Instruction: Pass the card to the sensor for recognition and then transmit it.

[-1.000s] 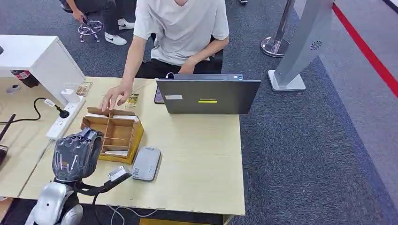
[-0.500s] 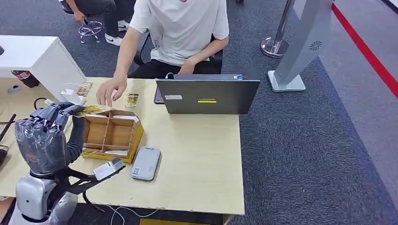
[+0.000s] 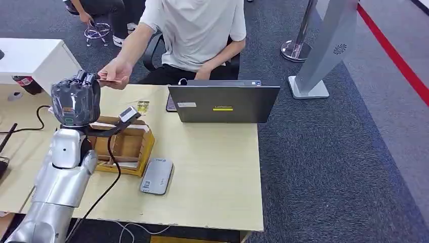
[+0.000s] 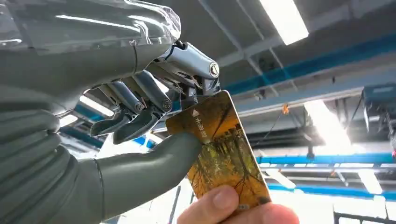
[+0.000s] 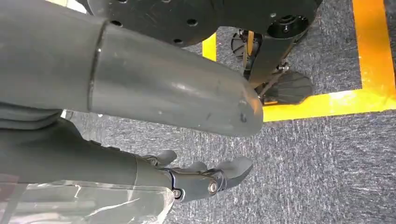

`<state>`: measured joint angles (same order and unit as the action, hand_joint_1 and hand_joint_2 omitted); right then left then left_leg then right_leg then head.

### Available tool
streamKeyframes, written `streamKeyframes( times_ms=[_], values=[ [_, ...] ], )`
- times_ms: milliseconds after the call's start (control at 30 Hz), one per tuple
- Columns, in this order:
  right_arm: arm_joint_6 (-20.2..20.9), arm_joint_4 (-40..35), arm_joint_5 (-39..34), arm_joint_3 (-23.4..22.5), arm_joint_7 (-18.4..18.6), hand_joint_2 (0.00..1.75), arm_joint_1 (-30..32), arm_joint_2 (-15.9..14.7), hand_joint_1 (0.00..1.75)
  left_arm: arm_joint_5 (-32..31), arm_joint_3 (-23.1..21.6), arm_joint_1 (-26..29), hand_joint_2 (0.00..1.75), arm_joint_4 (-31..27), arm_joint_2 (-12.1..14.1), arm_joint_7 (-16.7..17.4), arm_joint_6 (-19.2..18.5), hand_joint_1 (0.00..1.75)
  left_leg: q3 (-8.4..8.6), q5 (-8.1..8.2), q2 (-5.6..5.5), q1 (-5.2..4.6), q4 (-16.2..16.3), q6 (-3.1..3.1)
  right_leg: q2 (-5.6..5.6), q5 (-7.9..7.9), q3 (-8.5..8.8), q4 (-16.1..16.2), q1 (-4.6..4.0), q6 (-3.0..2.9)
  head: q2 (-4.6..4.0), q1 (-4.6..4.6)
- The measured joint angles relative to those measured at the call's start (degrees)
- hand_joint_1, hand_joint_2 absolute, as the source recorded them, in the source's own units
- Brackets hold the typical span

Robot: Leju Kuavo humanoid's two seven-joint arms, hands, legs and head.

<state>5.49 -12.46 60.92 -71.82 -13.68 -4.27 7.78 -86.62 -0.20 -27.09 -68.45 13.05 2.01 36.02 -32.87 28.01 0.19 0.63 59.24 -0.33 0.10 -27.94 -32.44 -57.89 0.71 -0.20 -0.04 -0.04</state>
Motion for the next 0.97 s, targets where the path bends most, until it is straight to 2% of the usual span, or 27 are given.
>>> streamKeyframes(
  times_ms=[267,300,567,667,800,867,933,967],
  values=[
    [-0.02,0.29,0.15,0.33,0.13,0.00,0.03,0.00,0.00,0.09,-0.02,-0.07,1.75,4.19,0.00,0.11,-0.02,1.75,-0.13,0.01,0.02,0.00,0.00,0.01,0.02,0.00,-0.13,0.00,0.00,0.00,0.00,0.00],
    [-0.02,0.31,0.15,0.35,0.13,0.00,0.04,0.00,0.00,0.09,-0.02,-0.07,1.75,4.48,0.00,0.11,-0.02,0.00,-0.13,0.01,0.02,0.01,0.00,0.01,0.02,0.00,-0.14,0.00,0.00,0.00,0.00,0.00],
    [0.09,0.42,-0.15,0.39,-0.04,0.00,0.06,0.00,0.00,0.88,0.00,0.20,1.75,5.83,0.02,-1.27,0.81,0.00,-0.15,0.01,0.01,0.00,-0.01,0.01,0.01,0.00,-0.12,-0.01,0.00,0.00,0.00,0.00],
    [0.31,0.42,-0.77,0.39,-0.33,0.00,0.22,0.00,0.00,4.88,0.11,2.81,1.75,3.92,0.15,-3.37,2.12,0.00,-0.16,0.01,0.06,0.00,-0.01,0.01,0.05,0.00,-0.12,-0.02,0.00,0.00,0.00,-0.02],
    [0.68,0.42,-1.60,0.22,-1.49,0.00,0.55,0.00,0.00,14.96,2.04,8.89,1.75,-4.06,1.20,-7.46,2.21,0.00,-0.19,0.07,0.10,0.01,-0.02,-0.03,0.11,-0.03,-0.17,-0.02,0.00,0.00,0.00,0.04],
    [1.05,0.39,-2.38,0.02,-2.34,0.00,0.62,0.00,0.00,22.75,3.92,11.78,1.75,-8.04,1.77,-10.54,1.22,0.00,-0.21,0.08,0.09,0.02,-0.03,-0.01,0.11,-0.06,-0.18,-0.02,-0.01,0.00,0.00,0.04],
    [1.25,0.40,-3.39,-0.52,-3.08,0.00,0.63,0.00,0.00,32.77,7.27,14.91,1.75,-13.17,2.58,-14.81,-1.31,0.00,-0.21,0.08,0.12,0.03,-0.06,-0.02,0.13,-0.07,-0.20,-0.02,-0.02,-0.02,0.00,0.07],
    [1.29,0.37,-3.54,-0.80,-3.32,0.00,0.65,0.00,0.00,34.81,8.97,16.54,1.75,-14.83,2.93,-16.32,-1.79,0.00,-0.20,0.08,0.15,0.03,-0.07,-0.02,0.15,-0.07,-0.21,-0.02,-0.02,-0.02,0.00,0.04]
  ],
)
